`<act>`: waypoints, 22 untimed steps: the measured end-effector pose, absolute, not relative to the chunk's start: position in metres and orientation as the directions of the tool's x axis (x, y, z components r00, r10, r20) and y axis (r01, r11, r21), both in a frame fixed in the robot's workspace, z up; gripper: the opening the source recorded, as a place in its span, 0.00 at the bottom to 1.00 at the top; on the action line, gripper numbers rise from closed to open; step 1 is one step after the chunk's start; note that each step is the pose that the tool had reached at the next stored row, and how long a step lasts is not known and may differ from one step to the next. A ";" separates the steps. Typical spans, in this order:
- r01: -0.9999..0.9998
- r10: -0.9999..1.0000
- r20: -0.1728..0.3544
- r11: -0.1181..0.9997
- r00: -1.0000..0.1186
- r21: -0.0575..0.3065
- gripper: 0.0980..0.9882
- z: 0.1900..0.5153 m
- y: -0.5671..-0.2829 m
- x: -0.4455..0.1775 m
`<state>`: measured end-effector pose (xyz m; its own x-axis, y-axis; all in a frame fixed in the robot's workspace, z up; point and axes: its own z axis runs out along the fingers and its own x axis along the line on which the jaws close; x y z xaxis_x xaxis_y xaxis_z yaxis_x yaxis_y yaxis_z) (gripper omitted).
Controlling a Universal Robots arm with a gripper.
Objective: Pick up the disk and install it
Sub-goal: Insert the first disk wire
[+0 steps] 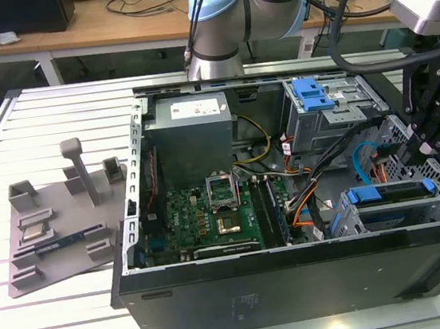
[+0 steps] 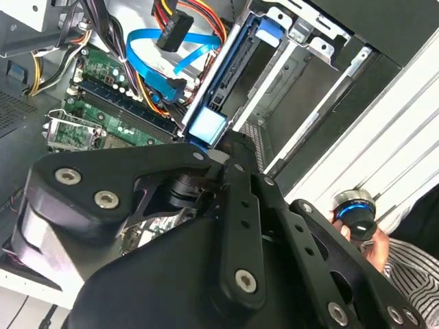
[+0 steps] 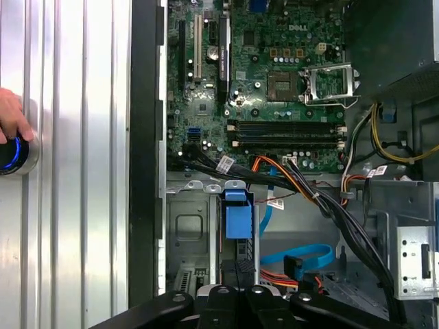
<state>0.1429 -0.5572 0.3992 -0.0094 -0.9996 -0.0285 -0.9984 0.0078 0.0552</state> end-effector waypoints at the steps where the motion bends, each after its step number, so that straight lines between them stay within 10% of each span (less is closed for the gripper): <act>1: -0.998 -1.000 -0.029 0.008 -0.009 0.055 0.01 0.399 -0.557 0.144; 11: -0.998 -1.000 -0.014 0.009 -0.009 0.055 0.01 0.378 -0.496 0.168; 22: -0.998 -1.000 -0.006 0.009 -0.009 0.055 0.08 0.365 -0.494 0.174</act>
<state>0.1737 -0.4943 0.3650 -0.0093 -0.9999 -0.0062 -0.9984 0.0090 0.0551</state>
